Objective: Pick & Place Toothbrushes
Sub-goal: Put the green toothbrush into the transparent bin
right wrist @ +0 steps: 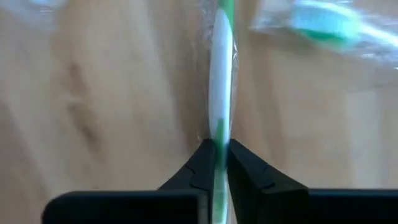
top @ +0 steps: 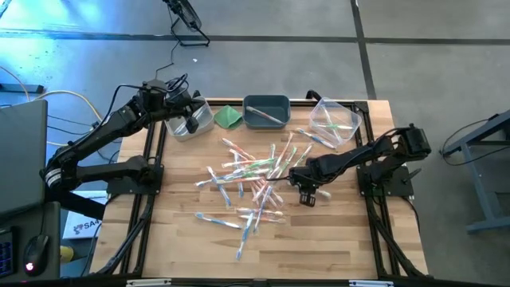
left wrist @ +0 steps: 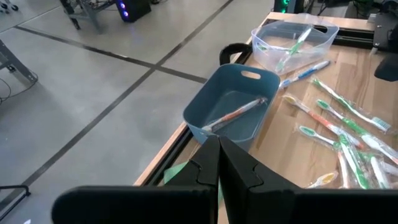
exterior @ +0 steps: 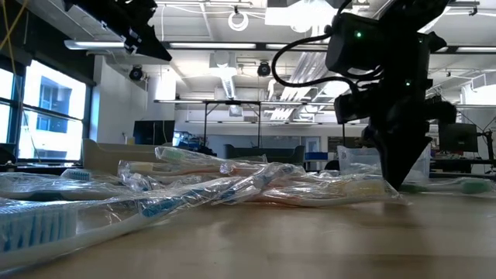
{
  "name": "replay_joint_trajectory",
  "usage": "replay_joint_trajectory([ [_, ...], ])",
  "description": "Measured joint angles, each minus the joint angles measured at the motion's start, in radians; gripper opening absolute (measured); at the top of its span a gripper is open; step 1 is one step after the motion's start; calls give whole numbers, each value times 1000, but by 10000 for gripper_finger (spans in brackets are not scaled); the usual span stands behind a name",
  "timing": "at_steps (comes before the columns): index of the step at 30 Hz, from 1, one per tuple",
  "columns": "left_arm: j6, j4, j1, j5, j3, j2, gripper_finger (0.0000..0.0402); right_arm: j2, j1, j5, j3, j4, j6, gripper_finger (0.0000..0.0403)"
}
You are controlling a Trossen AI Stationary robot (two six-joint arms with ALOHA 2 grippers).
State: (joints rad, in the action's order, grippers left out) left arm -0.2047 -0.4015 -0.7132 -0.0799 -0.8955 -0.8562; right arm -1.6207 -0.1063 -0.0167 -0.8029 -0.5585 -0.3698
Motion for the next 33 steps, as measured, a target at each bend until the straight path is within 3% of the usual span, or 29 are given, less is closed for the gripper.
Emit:
replay_joint_trajectory([
  [5,0,0,0,0,0,0,0,4,0,-70,0,-4,0,13],
  [13,0,1,0,0,0,0,0,79,8,-65,4,-42,0,10],
  [23,1,2,0,8,0,0,0,255,74,60,3,-104,1,10],
  [33,1,2,0,11,0,0,0,392,172,281,-68,-163,6,9],
])
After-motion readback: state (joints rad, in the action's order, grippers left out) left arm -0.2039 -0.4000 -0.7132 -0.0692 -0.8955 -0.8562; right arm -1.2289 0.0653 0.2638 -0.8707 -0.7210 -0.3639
